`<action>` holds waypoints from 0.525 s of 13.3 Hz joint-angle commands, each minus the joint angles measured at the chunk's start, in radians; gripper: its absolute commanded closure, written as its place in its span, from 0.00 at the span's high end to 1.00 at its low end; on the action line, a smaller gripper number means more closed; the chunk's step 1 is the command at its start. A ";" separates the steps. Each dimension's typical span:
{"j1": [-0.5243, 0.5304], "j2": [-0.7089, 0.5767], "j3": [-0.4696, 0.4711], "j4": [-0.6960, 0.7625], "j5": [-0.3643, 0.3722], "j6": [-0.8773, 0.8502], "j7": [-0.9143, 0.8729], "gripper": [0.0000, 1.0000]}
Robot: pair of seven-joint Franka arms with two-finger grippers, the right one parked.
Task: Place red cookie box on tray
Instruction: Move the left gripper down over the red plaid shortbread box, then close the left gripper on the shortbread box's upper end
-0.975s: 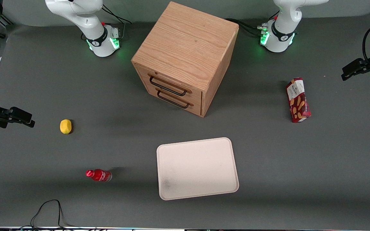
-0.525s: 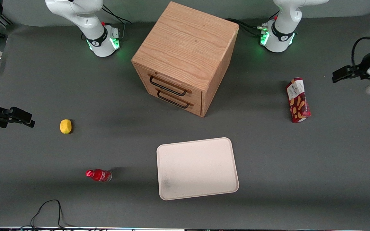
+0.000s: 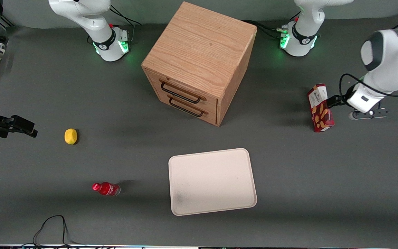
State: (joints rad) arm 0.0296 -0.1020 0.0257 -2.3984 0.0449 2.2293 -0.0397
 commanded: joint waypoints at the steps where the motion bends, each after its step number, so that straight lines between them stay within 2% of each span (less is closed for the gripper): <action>1: 0.003 -0.010 0.008 -0.181 0.004 0.252 0.029 1.00; 3: 0.001 0.050 0.011 -0.231 0.006 0.381 0.052 1.00; 5: -0.005 0.097 0.016 -0.235 0.006 0.426 0.055 0.97; 6: -0.007 0.110 0.016 -0.234 0.010 0.424 0.060 0.80; 7: -0.008 0.120 0.016 -0.234 0.013 0.420 0.087 0.43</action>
State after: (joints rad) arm 0.0294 0.0003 0.0341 -2.6358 0.0464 2.6430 0.0076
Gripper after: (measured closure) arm 0.026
